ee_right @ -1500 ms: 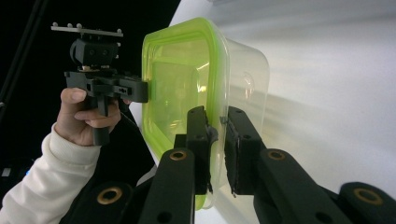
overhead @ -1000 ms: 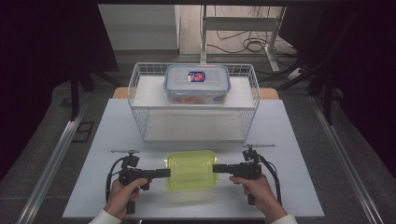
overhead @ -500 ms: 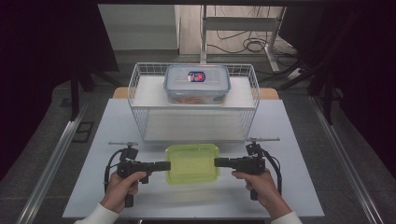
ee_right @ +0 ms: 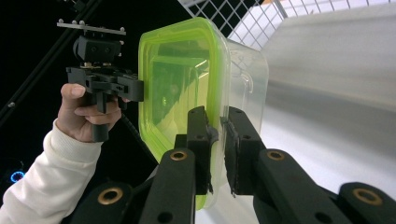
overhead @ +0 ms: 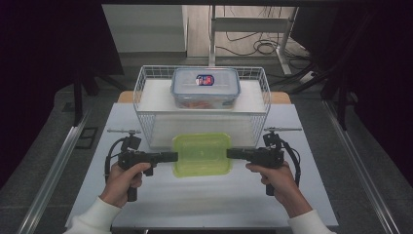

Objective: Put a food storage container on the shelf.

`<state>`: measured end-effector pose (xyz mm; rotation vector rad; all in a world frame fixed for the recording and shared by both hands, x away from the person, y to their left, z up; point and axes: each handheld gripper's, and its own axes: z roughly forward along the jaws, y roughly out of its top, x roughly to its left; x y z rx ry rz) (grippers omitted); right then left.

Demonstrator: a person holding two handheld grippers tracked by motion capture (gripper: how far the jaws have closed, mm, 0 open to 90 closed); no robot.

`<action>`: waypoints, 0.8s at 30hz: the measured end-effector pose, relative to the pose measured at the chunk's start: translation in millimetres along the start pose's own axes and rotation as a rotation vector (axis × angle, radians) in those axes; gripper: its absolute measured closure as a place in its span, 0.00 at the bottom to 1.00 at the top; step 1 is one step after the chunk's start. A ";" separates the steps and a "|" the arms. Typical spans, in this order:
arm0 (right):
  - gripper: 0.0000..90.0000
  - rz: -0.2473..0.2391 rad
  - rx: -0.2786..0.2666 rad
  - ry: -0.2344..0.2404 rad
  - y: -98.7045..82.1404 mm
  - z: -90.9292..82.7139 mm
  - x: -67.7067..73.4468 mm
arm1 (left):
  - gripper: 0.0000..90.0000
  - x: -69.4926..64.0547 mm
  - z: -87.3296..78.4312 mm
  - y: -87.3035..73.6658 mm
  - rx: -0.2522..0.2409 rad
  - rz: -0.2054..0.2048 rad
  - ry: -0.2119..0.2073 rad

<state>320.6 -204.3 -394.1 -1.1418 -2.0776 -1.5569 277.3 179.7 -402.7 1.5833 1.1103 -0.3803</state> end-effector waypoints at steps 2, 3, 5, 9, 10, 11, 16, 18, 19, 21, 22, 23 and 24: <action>0.90 -0.002 -0.005 0.001 5.1 -0.8 2.2 | 0.89 -2.1 -1.5 5.2 -0.002 0.001 0.001; 0.90 -0.002 -0.005 0.001 6.8 -1.1 3.1 | 0.89 -3.4 -2.2 8.0 -0.001 0.002 0.002; 0.90 -0.003 -0.008 -0.001 11.8 -1.8 5.7 | 0.89 -6.4 -4.3 15.5 0.000 0.014 0.008; 0.90 -0.010 -0.025 0.000 23.0 -4.6 10.8 | 0.89 -13.9 -7.8 28.5 -0.002 0.031 0.011; 0.90 -0.013 -0.028 0.001 26.2 -5.6 12.3 | 0.89 -15.8 -8.7 31.9 -0.002 0.036 0.011; 0.90 -0.016 -0.031 0.001 29.4 -6.7 13.9 | 0.89 -18.2 -9.8 36.0 -0.006 0.038 0.010; 0.90 -0.033 -0.046 -0.001 47.2 -11.8 23.4 | 0.89 -26.4 -14.5 52.6 -0.010 0.051 0.006; 0.90 -0.038 -0.052 -0.002 53.6 -13.6 26.7 | 0.89 -30.3 -16.7 60.8 -0.011 0.060 0.002; 0.90 -0.041 -0.056 -0.002 58.2 -15.0 28.9 | 0.89 -31.4 -17.6 63.7 -0.011 0.063 0.001; 0.90 -0.051 -0.062 0.000 65.0 -16.9 31.6 | 0.89 -34.9 -19.8 71.6 -0.013 0.067 -0.005; 0.90 -0.053 -0.064 0.002 68.8 -18.0 33.0 | 0.89 -36.8 -20.8 75.6 -0.013 0.070 -0.006; 0.90 -0.054 -0.066 0.003 72.7 -18.8 34.5 | 0.89 -38.8 -21.9 79.9 -0.012 0.074 -0.004; 0.90 -0.056 -0.067 0.005 76.7 -19.6 35.9 | 0.89 -40.7 -22.8 84.1 -0.014 0.076 -0.006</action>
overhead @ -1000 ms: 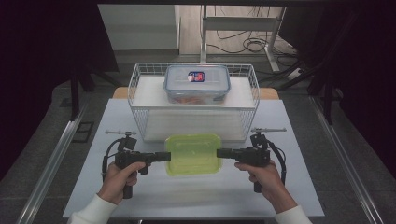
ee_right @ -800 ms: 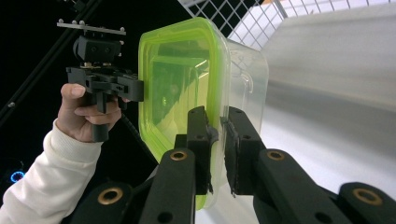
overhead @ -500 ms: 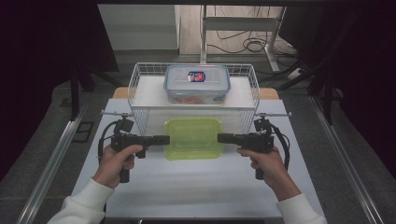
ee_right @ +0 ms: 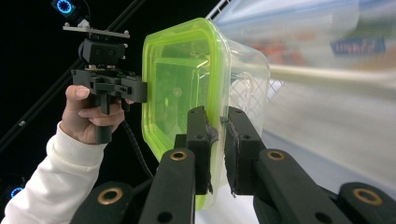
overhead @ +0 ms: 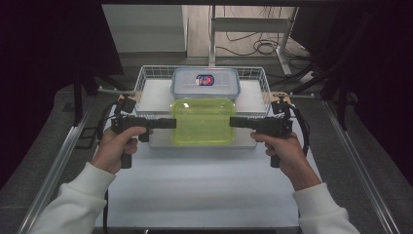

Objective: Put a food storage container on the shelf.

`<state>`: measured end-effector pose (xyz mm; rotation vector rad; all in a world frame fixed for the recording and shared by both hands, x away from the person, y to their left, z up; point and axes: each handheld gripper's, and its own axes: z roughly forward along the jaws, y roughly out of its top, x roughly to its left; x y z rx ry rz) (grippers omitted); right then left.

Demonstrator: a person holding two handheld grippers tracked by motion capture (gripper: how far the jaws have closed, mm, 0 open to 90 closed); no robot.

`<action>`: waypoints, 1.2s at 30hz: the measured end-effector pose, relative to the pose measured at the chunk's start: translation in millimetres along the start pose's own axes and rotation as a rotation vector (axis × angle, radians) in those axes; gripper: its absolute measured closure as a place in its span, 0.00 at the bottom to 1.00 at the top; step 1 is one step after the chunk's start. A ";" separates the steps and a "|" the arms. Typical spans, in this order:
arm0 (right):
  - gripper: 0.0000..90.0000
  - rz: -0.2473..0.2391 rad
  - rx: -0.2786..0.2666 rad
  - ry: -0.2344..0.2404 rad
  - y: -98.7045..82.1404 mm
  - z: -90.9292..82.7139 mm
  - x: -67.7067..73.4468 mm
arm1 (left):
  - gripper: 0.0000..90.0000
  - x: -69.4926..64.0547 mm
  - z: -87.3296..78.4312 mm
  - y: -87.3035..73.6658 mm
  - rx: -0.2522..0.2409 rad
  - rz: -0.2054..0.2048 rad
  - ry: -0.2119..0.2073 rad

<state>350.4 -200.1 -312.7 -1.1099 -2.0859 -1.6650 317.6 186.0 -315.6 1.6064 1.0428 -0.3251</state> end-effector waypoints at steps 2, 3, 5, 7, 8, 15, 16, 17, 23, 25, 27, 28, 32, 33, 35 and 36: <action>0.90 -0.005 -0.009 0.001 8.4 -1.0 1.8 | 0.89 -2.4 -1.8 10.8 0.004 0.005 -0.004; 0.90 -0.007 -0.009 0.000 14.0 -1.6 2.9 | 0.89 -2.8 -2.3 15.9 0.004 0.004 -0.006; 0.89 -0.006 -0.011 -0.001 22.0 -2.4 4.6 | 0.89 -3.3 -3.1 26.3 0.009 0.001 -0.009; 0.89 -0.007 -0.011 -0.004 31.0 -2.6 5.6 | 0.89 -3.2 -3.4 36.2 0.011 0.002 -0.011; 0.89 -0.005 -0.015 -0.005 36.4 -2.6 5.5 | 0.89 -3.0 -3.3 39.8 0.011 -0.001 -0.013; 0.90 0.022 -0.026 -0.006 63.8 0.4 -2.0 | 0.89 3.7 -1.1 70.3 0.021 -0.019 -0.018; 0.90 0.026 -0.028 -0.004 66.8 0.9 -3.2 | 0.89 5.1 -0.6 74.5 0.021 -0.021 -0.019; 0.90 0.030 -0.027 -0.005 71.0 1.4 -4.8 | 0.89 6.4 0.2 79.7 0.020 -0.023 -0.017; 0.90 0.046 -0.028 -0.013 96.3 8.0 -15.3 | 0.89 16.8 2.6 104.3 0.019 -0.029 -0.011; 0.90 0.061 -0.026 -0.016 104.1 11.5 -19.8 | 0.89 21.5 3.8 112.6 0.022 -0.037 -0.005; 0.90 0.067 -0.025 -0.021 111.4 15.1 -23.8 | 0.89 25.8 5.0 119.9 0.021 -0.043 0.001; 0.90 0.072 -0.026 -0.024 114.6 16.5 -25.7 | 0.89 27.9 6.3 122.7 0.021 -0.046 0.005; 0.90 0.084 -0.023 -0.039 122.6 21.4 -34.7 | 0.90 38.8 12.7 128.1 0.022 -0.063 0.017; 0.90 0.090 -0.021 -0.044 123.4 22.6 -37.4 | 0.90 40.8 14.2 128.8 0.018 -0.073 0.019; 0.90 0.105 -0.023 -0.049 124.0 24.6 -43.2 | 0.90 43.7 17.6 130.4 0.021 -0.077 0.028; 0.90 0.108 -0.024 -0.053 124.1 25.3 -45.5 | 0.90 44.7 18.6 130.8 0.015 -0.079 0.026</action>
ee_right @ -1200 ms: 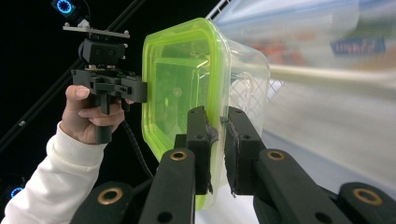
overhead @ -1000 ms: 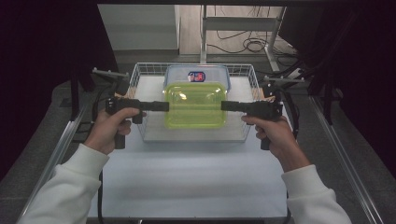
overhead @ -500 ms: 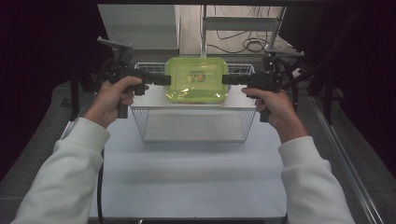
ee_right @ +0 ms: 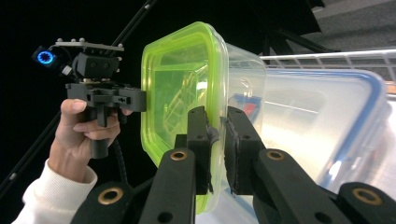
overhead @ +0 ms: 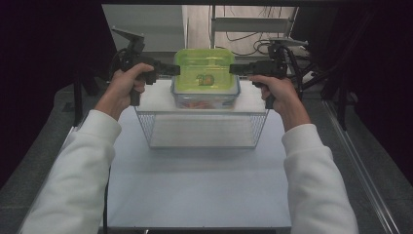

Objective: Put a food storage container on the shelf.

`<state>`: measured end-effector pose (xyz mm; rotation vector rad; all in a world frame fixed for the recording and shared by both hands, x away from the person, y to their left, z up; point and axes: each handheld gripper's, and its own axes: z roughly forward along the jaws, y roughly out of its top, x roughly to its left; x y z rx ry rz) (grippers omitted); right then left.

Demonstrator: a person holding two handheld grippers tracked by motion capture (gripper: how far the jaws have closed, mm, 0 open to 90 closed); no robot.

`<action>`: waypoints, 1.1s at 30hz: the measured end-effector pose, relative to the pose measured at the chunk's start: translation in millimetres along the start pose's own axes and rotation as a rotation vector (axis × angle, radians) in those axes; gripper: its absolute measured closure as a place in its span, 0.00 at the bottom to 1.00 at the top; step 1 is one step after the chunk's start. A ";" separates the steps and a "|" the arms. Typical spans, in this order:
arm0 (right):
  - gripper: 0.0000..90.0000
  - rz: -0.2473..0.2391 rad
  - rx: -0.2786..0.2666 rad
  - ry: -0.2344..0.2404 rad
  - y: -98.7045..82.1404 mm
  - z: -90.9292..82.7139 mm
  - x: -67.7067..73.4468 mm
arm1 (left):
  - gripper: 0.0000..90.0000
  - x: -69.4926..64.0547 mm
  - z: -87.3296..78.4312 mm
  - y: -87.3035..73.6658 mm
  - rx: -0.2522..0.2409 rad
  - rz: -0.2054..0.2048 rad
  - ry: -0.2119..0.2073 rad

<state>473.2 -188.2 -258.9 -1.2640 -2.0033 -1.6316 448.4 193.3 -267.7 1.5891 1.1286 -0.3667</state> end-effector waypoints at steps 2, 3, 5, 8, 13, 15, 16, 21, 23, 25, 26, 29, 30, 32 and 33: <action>0.89 0.016 -0.008 0.012 0.4 -0.1 -4.7 | 0.90 2.3 1.9 0.7 -0.012 -0.009 -0.009; 0.89 0.020 -0.013 0.015 0.6 -0.1 -6.2 | 0.90 3.1 3.0 1.0 -0.025 -0.009 -0.004; 0.88 0.025 -0.023 0.012 0.7 0.7 -7.9 | 0.89 4.5 4.6 1.1 -0.041 -0.017 -0.003; 0.86 0.033 -0.042 0.002 1.0 3.2 -10.5 | 0.87 6.1 7.9 1.0 -0.070 -0.031 0.003; 0.82 0.047 -0.063 -0.026 0.6 7.6 -15.1 | 0.84 9.3 12.2 2.5 -0.085 -0.047 0.009; 0.80 0.043 -0.067 -0.041 0.6 10.7 -16.2 | 0.82 11.7 14.7 3.0 -0.089 -0.052 0.025; 0.78 0.043 -0.067 -0.049 0.5 12.3 -16.3 | 0.81 13.3 16.0 2.9 -0.089 -0.051 0.030; 0.75 0.065 -0.085 -0.035 -0.4 14.6 -20.5 | 0.77 17.8 18.3 2.3 -0.099 -0.052 0.016; 0.72 0.067 -0.085 -0.035 -0.6 15.5 -20.7 | 0.70 17.9 19.6 2.7 -0.099 -0.050 0.029; 0.65 0.064 -0.086 -0.050 -0.9 16.4 -21.1 | 0.59 18.0 20.9 2.7 -0.103 -0.042 0.034; 0.62 0.061 -0.088 -0.048 -1.2 16.3 -20.8 | 0.55 17.8 21.1 2.5 -0.106 -0.037 0.043; 0.54 0.058 -0.111 -0.055 -1.4 13.7 -20.2 | 0.42 17.8 19.4 2.3 -0.119 -0.028 0.072; 0.53 0.054 -0.122 -0.057 -1.2 11.7 -19.4 | 0.40 17.2 17.9 2.1 -0.128 -0.025 0.072; 0.50 0.043 -0.141 -0.063 -1.2 5.7 -16.9 | 0.34 13.9 14.1 0.9 -0.140 -0.016 0.076; 0.50 0.036 -0.146 -0.061 -1.3 3.5 -15.8 | 0.33 11.5 12.3 -0.2 -0.143 -0.006 0.078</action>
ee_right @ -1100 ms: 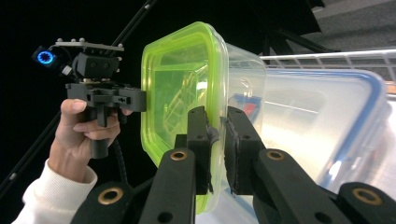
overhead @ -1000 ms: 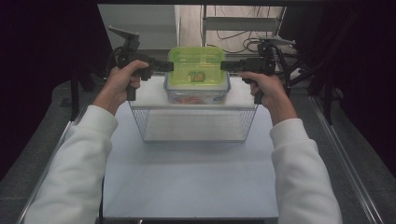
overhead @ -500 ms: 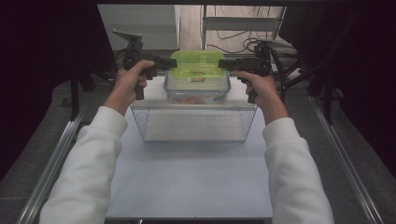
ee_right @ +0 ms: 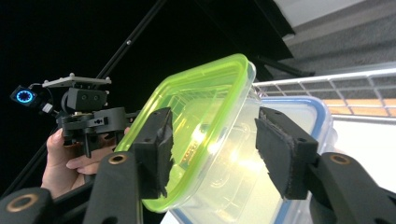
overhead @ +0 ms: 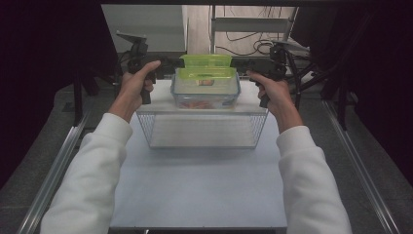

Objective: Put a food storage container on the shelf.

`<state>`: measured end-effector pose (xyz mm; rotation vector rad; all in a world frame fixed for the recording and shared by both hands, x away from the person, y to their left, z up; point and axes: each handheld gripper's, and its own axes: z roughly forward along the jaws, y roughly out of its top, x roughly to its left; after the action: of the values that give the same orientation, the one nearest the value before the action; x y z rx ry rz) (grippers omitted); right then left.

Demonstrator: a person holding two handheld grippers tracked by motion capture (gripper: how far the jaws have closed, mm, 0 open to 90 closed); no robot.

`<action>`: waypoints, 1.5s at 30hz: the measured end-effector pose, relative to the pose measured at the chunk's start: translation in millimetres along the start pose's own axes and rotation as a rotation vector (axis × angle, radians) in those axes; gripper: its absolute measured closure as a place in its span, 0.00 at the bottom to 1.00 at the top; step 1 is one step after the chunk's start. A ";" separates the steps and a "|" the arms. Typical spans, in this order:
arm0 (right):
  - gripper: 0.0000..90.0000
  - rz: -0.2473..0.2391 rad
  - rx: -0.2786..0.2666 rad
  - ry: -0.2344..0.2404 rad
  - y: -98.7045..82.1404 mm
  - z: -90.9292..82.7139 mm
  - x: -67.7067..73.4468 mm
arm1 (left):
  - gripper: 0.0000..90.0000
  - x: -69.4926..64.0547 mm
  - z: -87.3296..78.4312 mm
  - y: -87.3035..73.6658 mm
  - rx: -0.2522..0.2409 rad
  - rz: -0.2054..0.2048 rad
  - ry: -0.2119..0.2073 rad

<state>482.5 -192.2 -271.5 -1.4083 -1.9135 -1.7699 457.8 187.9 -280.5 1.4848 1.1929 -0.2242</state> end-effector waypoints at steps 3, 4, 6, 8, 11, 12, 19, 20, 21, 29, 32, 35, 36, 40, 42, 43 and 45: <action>0.49 -0.024 0.000 0.011 -1.5 -9.7 4.9 | 0.29 -6.9 -7.6 -5.0 -0.006 0.029 -0.007; 0.49 -0.036 0.003 0.011 -2.8 -13.0 6.7 | 0.29 -8.5 -10.6 -7.8 -0.010 0.038 -0.019; 0.49 -0.059 0.007 0.016 -6.5 -19.6 10.5 | 0.28 -11.9 -17.5 -15.1 -0.016 0.048 -0.033; 0.49 -0.078 0.013 0.023 -11.4 -28.1 14.2 | 0.27 -15.0 -25.6 -24.2 -0.018 0.078 -0.028; 0.48 -0.110 0.021 0.033 -20.6 -43.2 16.9 | 0.27 -16.7 -38.6 -39.8 -0.015 0.111 -0.030; 0.48 -0.121 0.024 0.037 -24.1 -48.5 17.4 | 0.27 -17.1 -43.0 -45.5 -0.016 0.118 -0.035; 0.48 -0.188 0.066 0.023 -56.7 -78.8 16.4 | 0.27 -18.1 -64.9 -91.9 0.002 0.183 -0.035; 0.48 -0.195 0.069 0.023 -62.4 -82.1 15.6 | 0.27 -17.6 -67.1 -98.6 0.008 0.189 -0.035; 0.47 -0.205 0.075 0.018 -68.1 -85.2 14.7 | 0.27 -16.7 -69.2 -105.3 0.011 0.196 -0.033; 0.46 -0.273 0.128 -0.009 -126.3 -101.3 1.8 | 0.27 1.0 -77.1 -172.3 0.051 0.236 0.010; 0.46 -0.277 0.162 -0.016 -150.9 -102.1 -8.7 | 0.27 14.8 -76.6 -198.5 0.067 0.233 0.033; 0.45 -0.273 0.199 -0.036 -174.1 -99.2 -22.1 | 0.27 27.4 -74.1 -218.8 0.086 0.230 0.066; 0.45 -0.273 0.209 -0.043 -178.6 -98.1 -24.9 | 0.27 31.1 -72.5 -225.2 0.096 0.229 0.076; 0.45 -0.277 0.253 -0.077 -198.3 -92.3 -38.2 | 0.28 38.6 -66.9 -238.3 0.126 0.226 0.092; 0.45 -0.275 0.263 -0.082 -204.8 -90.1 -44.2 | 0.28 39.4 -64.3 -241.1 0.138 0.238 0.112; 0.45 -0.273 0.260 -0.081 -206.4 -89.8 -45.7 | 0.28 39.1 -63.3 -242.2 0.139 0.238 0.112; 0.45 -0.264 0.251 -0.076 -209.5 -89.4 -48.9 | 0.28 38.3 -61.8 -243.0 0.135 0.233 0.107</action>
<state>318.8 -260.1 -422.7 -1.1985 -2.3586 -1.5223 263.3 216.1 -441.0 1.7582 1.0940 -0.0687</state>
